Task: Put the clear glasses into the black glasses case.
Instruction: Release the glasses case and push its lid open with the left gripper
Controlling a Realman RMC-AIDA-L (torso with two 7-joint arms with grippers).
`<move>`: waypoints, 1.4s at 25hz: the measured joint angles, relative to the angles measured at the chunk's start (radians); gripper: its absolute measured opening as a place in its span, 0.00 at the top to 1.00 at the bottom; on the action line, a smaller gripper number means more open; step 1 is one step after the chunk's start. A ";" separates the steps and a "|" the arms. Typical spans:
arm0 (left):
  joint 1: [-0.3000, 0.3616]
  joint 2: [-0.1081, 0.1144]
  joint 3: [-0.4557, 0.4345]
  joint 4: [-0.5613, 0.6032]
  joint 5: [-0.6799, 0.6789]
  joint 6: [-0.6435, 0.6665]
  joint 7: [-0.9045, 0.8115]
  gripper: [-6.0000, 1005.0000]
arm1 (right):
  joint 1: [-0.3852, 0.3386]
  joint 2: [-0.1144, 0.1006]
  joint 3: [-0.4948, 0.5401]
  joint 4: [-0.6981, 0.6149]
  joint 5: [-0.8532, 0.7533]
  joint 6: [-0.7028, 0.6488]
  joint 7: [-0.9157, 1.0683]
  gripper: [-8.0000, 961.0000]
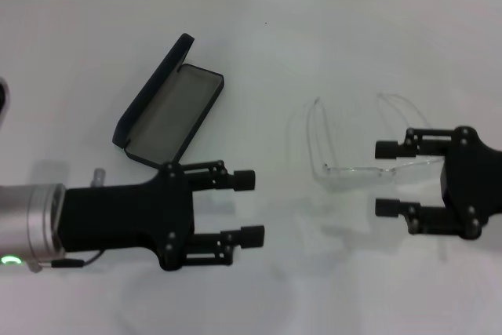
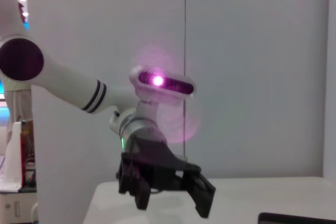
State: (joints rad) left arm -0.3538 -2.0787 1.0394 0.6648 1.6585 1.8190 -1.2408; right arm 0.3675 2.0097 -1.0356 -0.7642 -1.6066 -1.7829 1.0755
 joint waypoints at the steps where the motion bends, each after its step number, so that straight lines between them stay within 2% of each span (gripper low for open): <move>1: 0.001 -0.003 -0.001 -0.010 0.004 0.000 0.013 0.28 | -0.006 0.001 -0.001 0.001 0.000 -0.005 -0.002 0.34; 15: 0.011 -0.007 -0.009 -0.036 -0.002 0.002 0.031 0.28 | -0.042 0.004 -0.012 0.030 -0.005 -0.015 -0.006 0.34; 18: 0.015 -0.007 -0.080 -0.034 -0.025 0.026 0.027 0.29 | -0.045 0.004 -0.012 0.038 -0.002 -0.017 -0.006 0.34; 22: 0.040 -0.006 -0.221 -0.024 -0.167 0.061 -0.018 0.29 | -0.049 0.004 -0.011 0.040 0.000 -0.022 -0.005 0.34; 26: 0.034 0.000 -0.314 0.078 -0.235 -0.004 -0.207 0.29 | -0.051 0.007 -0.010 0.050 0.012 -0.025 -0.001 0.34; 29: -0.008 0.015 -0.312 0.243 -0.145 -0.097 -0.433 0.29 | -0.045 0.007 -0.011 0.066 0.024 -0.026 -0.001 0.34; 31: -0.056 0.019 -0.306 0.352 -0.035 -0.135 -0.569 0.29 | -0.044 0.007 -0.010 0.069 0.026 -0.026 0.000 0.34; 33: -0.133 0.021 -0.300 0.459 0.153 -0.177 -0.762 0.29 | -0.042 0.008 -0.011 0.069 0.026 -0.024 0.000 0.34; 35: -0.200 0.021 -0.278 0.511 0.304 -0.196 -0.885 0.29 | -0.041 0.010 -0.012 0.069 0.028 -0.022 0.000 0.34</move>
State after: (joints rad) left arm -0.5538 -2.0572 0.7618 1.1762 1.9629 1.6234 -2.1263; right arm 0.3265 2.0193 -1.0474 -0.6955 -1.5787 -1.8051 1.0753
